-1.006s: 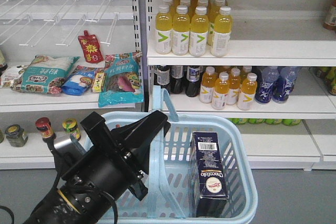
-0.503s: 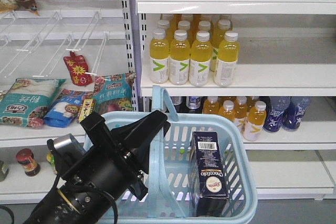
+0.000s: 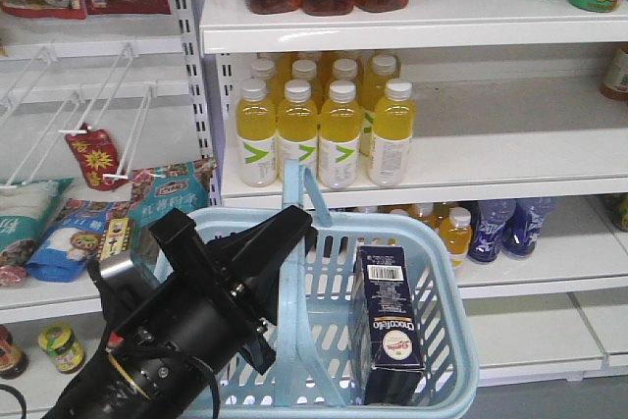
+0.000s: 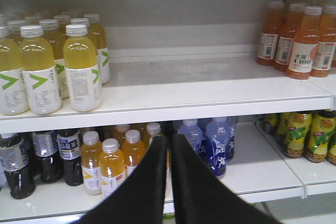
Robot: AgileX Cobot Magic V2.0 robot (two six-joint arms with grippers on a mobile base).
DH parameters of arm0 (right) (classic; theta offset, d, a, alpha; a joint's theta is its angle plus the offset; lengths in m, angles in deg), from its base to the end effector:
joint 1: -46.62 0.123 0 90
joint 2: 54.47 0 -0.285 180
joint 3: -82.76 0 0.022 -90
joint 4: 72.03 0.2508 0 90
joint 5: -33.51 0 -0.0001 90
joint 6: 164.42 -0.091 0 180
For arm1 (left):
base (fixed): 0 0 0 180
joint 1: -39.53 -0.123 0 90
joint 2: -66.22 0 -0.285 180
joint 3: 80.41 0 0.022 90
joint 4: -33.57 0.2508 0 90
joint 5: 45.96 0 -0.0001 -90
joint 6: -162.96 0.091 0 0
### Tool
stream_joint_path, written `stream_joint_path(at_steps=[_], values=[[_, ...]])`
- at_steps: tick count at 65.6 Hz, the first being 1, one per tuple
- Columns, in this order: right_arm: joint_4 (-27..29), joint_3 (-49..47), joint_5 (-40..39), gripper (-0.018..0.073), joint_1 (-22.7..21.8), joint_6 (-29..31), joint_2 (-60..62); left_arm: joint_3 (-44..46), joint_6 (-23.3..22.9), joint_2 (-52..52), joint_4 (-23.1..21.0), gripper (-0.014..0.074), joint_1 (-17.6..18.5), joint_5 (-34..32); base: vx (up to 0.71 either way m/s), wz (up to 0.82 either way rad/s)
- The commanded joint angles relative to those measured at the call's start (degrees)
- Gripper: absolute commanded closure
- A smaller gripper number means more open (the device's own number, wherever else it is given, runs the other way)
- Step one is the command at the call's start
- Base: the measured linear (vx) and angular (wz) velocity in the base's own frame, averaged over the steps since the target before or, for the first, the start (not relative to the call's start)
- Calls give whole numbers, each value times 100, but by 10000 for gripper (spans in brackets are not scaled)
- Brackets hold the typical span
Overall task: Left arm holds basket, right arm returns cookies
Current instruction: 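Turn the base along the shelves, keeping the basket in the left gripper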
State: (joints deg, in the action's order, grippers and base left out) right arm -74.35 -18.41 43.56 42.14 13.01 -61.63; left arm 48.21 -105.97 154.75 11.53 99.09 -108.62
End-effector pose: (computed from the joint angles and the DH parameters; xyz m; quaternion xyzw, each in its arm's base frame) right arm 0.0561 -0.0050 0.1883 0.0333 0.7426 -0.0271 0.6684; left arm 0.1555 -0.2047 0.2464 -0.3367 0.5452 -0.7279 0.2442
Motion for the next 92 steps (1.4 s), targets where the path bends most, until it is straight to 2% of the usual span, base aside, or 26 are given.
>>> stream_joint_path(at_steps=[1, 39, 92], values=[[-16, 103, -403, 568, -6, 36, 75, 169, -26, -214, 144, 599, 40, -1601, 7, -27], [-16, 103, -409, 568, -6, 36, 75, 169, -26, -214, 144, 599, 40, -1601, 6, -35], [-16, 103, -402, 568, -6, 36, 75, 169, -26, -214, 144, 599, 40, -1601, 3, -52]])
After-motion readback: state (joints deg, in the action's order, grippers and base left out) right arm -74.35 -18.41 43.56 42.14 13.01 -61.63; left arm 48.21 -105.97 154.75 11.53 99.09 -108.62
